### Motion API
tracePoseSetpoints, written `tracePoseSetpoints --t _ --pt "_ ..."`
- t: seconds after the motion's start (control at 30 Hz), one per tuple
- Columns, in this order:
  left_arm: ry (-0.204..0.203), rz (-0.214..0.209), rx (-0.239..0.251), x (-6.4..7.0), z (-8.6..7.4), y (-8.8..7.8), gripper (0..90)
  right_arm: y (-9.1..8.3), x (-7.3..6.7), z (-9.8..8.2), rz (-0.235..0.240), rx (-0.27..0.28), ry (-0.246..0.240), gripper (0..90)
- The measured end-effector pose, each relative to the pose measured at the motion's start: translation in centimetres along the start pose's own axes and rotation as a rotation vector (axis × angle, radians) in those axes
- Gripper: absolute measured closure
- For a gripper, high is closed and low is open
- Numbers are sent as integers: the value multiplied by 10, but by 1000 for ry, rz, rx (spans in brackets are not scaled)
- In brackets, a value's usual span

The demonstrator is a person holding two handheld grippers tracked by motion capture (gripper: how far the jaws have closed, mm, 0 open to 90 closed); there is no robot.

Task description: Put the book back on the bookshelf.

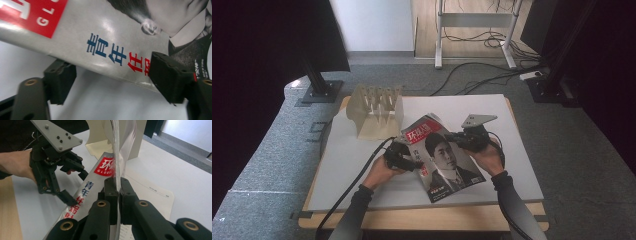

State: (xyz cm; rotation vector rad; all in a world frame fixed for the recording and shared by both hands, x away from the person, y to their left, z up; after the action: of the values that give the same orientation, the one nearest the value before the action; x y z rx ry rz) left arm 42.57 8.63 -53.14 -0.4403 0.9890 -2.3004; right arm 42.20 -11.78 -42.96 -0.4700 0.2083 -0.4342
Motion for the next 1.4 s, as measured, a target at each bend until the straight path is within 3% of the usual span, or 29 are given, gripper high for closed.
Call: tracePoseSetpoints --t 0.17,0.43,0.53,0.67,0.83,1.03,1.13,1.2,1.37,1.4 --pt "-21 14 23 -2 10 -8 415 -3 0 3 -11 -2 -8 860" --pt "-62 -9 -51 -6 16 -12 522 -3 0 4 -10 -3 -16 861" --pt "-68 -26 -44 -5 20 -19 590 -2 0 5 -13 -6 -22 860" --pt "-22 13 -21 -3 31 -33 640 -3 3 8 -36 -10 -29 860" --pt "34 109 81 -4 50 -59 715 -13 8 17 -79 43 -37 856" --pt "75 139 62 1 54 -64 726 -13 12 14 -99 14 -29 855" --pt "109 214 136 3 63 -75 763 -14 15 18 -130 30 -22 852" --pt "135 245 154 4 65 -81 780 -18 17 19 -132 48 -15 850" --pt "151 204 176 15 61 -88 786 -24 20 7 -125 47 1 853" --pt "156 196 161 17 61 -87 779 -26 20 5 -119 52 9 853"
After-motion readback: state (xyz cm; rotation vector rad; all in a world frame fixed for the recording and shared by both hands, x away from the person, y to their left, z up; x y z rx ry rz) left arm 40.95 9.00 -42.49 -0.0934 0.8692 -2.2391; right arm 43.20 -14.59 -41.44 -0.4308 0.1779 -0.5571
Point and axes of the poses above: each handheld gripper's, and its own axes: y roughly forward along the jaws, z roughly out of its top, x roughly to its right, the point moved 6 cm from there along y, roughly forward along the jaws, and after that the axes turned 8 degrees about z, right-handed, at the moved point
